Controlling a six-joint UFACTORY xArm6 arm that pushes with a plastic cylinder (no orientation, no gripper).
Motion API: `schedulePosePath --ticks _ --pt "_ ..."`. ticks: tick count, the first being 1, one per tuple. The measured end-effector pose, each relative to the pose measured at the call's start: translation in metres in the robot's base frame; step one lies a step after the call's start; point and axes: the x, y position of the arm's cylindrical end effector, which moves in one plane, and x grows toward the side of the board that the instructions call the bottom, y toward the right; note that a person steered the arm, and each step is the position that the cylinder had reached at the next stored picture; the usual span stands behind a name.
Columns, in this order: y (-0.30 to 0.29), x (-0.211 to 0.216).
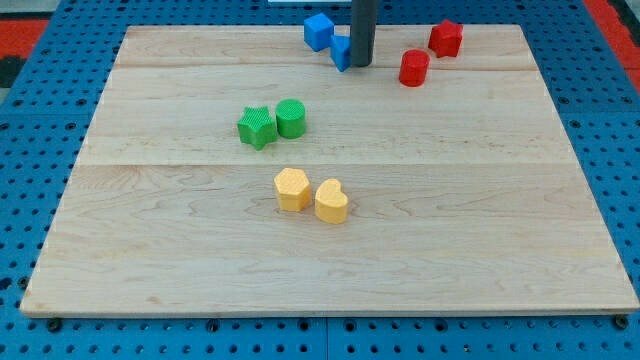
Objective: Move the red circle diagonally to the top right of the green circle
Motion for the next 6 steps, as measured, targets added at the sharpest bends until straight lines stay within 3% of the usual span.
schedulePosePath --ticks 1,2,3,6 --pt "-0.009 0.058" --pt "0.072 0.071" --pt "0.142 0.059" --pt "0.046 0.017"
